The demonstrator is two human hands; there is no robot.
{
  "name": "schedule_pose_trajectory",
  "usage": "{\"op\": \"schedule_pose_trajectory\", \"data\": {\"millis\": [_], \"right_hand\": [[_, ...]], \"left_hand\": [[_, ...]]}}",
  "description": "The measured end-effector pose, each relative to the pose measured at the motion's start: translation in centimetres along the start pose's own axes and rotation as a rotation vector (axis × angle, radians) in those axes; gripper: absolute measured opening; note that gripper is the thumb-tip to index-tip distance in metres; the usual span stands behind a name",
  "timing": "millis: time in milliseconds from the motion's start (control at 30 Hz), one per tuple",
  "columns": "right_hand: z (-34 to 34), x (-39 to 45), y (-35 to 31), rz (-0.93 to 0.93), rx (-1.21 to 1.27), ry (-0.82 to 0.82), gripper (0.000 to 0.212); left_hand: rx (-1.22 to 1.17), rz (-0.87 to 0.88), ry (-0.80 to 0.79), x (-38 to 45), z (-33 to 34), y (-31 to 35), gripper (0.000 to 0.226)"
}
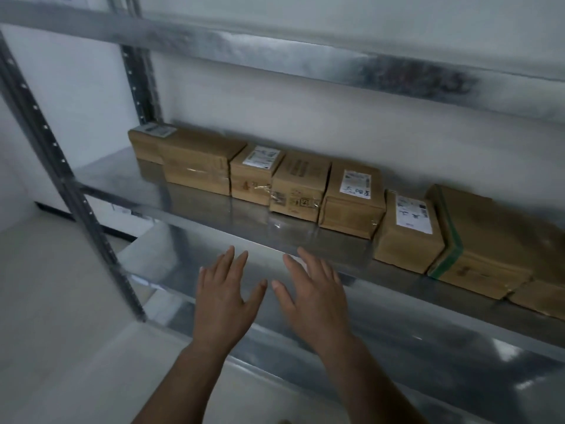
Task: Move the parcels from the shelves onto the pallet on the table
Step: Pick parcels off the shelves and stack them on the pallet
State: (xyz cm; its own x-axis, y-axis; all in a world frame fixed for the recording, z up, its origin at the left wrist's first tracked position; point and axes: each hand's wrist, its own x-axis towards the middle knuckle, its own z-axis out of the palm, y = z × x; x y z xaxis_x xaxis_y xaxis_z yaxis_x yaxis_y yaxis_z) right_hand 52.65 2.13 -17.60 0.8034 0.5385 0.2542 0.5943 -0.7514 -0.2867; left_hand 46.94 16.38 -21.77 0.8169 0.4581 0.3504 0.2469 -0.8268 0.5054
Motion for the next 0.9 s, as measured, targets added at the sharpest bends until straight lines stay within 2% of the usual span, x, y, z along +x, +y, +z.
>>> {"op": "schedule_pose_trajectory", "data": {"millis": [67, 200, 333, 467, 700, 900], "right_hand": [[1.2, 1.5, -1.0, -0.035, 0.021, -0.027, 0.070], [3.9, 5.4, -2.9, -0.085, 0.044, -0.015, 0.064], [5.9, 10.7, -5.1, -0.124, 0.103, -0.084, 0.064], [7.9, 16.3, -7.8, -0.131, 0.162, -0.014, 0.066], [10.6, 24.3, -11.6, -0.205, 0.197, -0.061, 0.081], [13.9, 27.8, -15.7, -0.252, 0.205, -0.075, 0.077]], "left_hand": [[0.011, -0.035, -0.002, 0.7, -0.2, -1.7, 0.075], [0.051, -0.083, 0.010, 3.3, -0.8, -5.0, 0.076], [0.090, -0.089, 0.002, 7.6, -1.7, -8.5, 0.076], [0.129, -0.094, 0.023, 12.9, -3.0, -11.7, 0.074], [0.146, -0.137, 0.045, 19.7, -4.0, -16.5, 0.075], [0.128, -0.185, 0.037, 22.3, -4.8, -21.6, 0.081]]}}
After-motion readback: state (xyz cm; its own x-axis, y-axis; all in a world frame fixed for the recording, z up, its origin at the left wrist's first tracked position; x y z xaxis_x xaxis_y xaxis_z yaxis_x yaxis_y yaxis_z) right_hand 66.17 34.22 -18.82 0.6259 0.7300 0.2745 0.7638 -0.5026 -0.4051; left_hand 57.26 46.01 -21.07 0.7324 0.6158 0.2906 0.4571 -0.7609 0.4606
